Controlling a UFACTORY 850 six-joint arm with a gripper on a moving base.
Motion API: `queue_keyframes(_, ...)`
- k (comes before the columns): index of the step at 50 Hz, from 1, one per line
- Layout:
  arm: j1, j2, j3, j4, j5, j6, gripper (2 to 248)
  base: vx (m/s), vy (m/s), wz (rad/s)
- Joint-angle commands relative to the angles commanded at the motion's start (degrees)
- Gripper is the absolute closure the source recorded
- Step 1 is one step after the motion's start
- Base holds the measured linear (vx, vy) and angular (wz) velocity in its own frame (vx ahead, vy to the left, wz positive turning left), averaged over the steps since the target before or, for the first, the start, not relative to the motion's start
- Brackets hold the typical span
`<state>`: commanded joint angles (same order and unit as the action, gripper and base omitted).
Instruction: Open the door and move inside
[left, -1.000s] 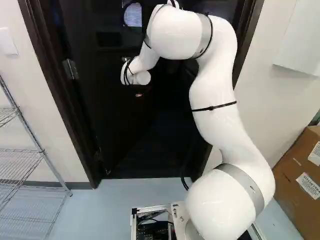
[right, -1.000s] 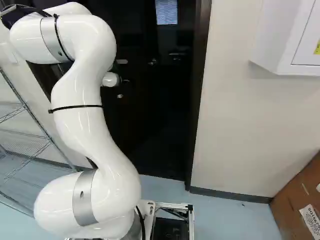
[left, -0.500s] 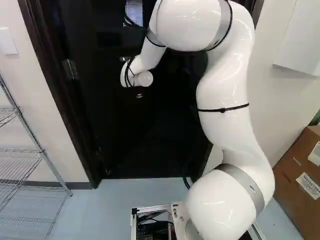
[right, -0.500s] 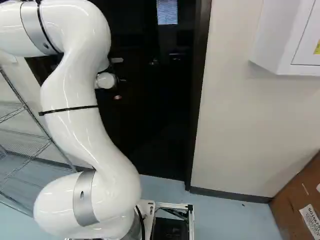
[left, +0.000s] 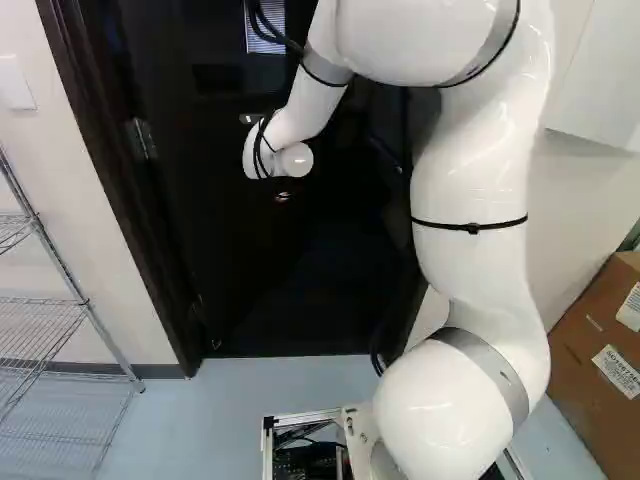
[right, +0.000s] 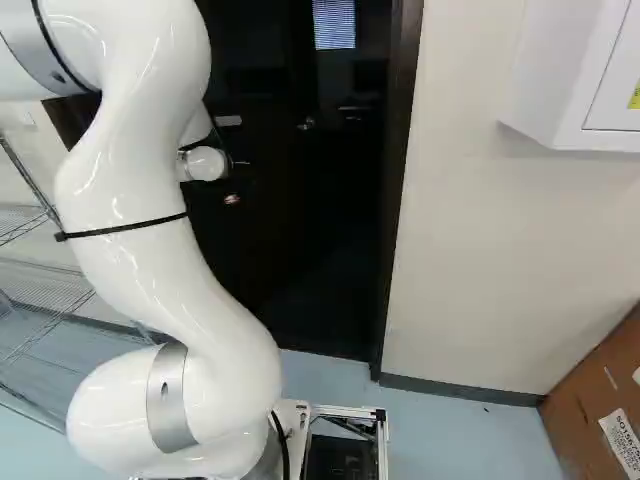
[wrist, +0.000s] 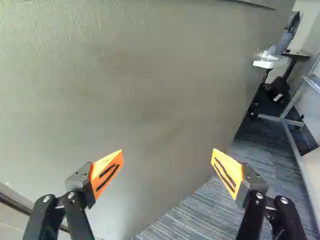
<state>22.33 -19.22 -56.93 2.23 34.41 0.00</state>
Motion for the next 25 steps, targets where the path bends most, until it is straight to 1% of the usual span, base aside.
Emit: queue_keyframes(25,0.2,7.4,8.5,0.0,0.0,0.0,3,0.0,0.0,0.0)
